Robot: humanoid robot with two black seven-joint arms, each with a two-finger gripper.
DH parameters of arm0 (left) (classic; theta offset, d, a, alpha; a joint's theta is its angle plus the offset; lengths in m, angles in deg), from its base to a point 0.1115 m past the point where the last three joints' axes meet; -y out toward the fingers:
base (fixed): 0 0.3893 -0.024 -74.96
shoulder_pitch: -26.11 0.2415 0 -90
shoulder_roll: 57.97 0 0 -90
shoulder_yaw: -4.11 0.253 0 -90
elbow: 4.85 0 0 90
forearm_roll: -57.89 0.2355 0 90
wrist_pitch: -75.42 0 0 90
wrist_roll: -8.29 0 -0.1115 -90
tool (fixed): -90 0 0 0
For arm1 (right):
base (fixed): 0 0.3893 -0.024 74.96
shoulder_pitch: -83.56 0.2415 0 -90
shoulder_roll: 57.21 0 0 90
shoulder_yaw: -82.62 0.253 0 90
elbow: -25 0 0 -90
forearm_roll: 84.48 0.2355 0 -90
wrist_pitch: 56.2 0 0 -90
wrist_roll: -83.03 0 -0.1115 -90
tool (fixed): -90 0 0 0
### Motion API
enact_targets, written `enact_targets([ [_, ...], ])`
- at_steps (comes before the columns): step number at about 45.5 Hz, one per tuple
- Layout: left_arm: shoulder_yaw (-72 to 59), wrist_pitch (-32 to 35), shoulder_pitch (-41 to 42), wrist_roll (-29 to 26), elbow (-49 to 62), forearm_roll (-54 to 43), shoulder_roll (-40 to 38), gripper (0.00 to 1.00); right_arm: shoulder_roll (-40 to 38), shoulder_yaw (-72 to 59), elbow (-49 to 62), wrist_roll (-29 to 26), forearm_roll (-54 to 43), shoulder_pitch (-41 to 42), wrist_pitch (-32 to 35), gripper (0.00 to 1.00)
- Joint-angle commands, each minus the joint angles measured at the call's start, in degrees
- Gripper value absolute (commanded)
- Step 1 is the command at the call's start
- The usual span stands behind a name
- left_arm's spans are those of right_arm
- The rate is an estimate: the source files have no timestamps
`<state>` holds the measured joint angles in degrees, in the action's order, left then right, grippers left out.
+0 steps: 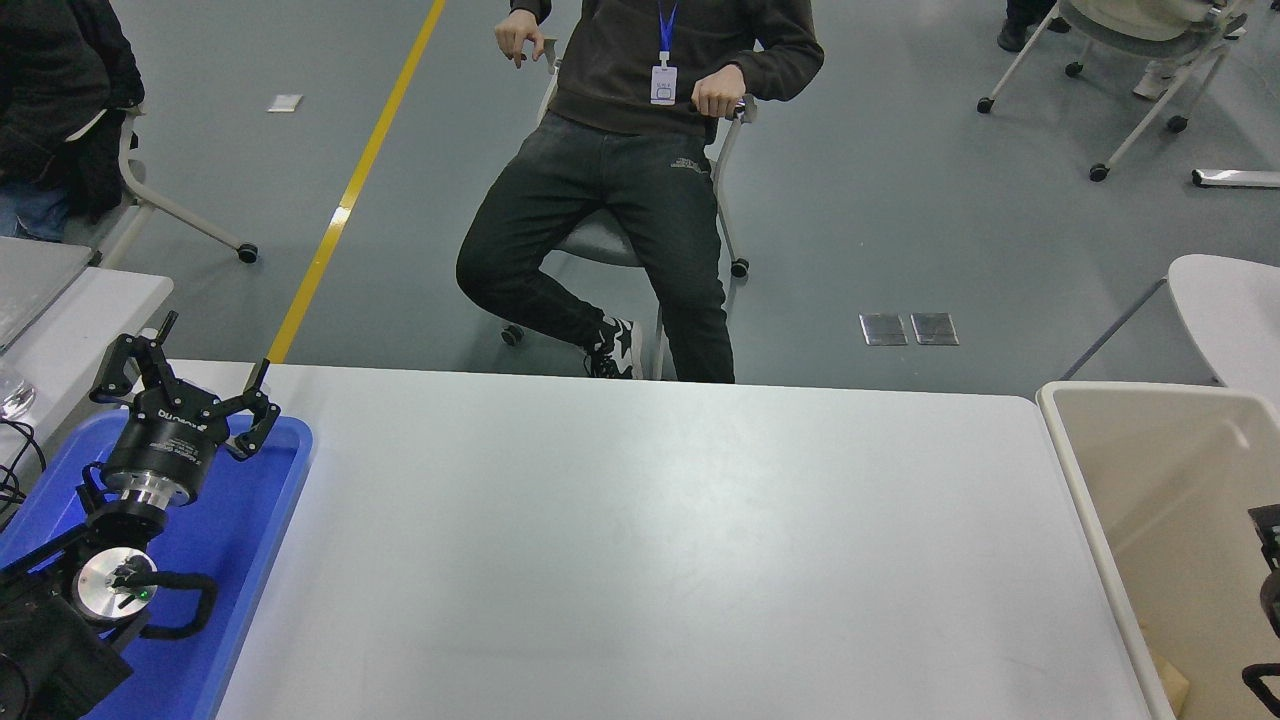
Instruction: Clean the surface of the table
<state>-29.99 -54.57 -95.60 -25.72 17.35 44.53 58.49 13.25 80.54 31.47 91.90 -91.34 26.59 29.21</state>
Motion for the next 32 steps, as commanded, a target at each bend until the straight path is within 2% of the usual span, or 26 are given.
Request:
enact_targets([
  [1, 0.00, 0.00, -0.02, 0.00, 0.03, 0.00, 0.00, 1.00, 0.12, 0.15, -0.06, -0.07, 0.18, 1.33, -0.16, 0.97],
  [14, 0.00, 0.00, -0.02, 0.00, -0.06, 0.00, 0.00, 1.00, 0.03, 3.74, -0.15, 0.63, 0.27, 7.48, 0.10, 0.97],
  [25, 0.00, 0.00, -0.02, 0.00, 0.03, 0.00, 0.00, 1.00, 0.12, 13.94, -0.23, 5.55, 1.68, 14.95, 0.19, 0.97],
  [32, 0.00, 0.00, -0.02, 0.00, -0.06, 0.00, 0.00, 1.00, -0.06, 15.35, -0.23, 5.55, 3.25, 19.17, 3.35, 0.98],
])
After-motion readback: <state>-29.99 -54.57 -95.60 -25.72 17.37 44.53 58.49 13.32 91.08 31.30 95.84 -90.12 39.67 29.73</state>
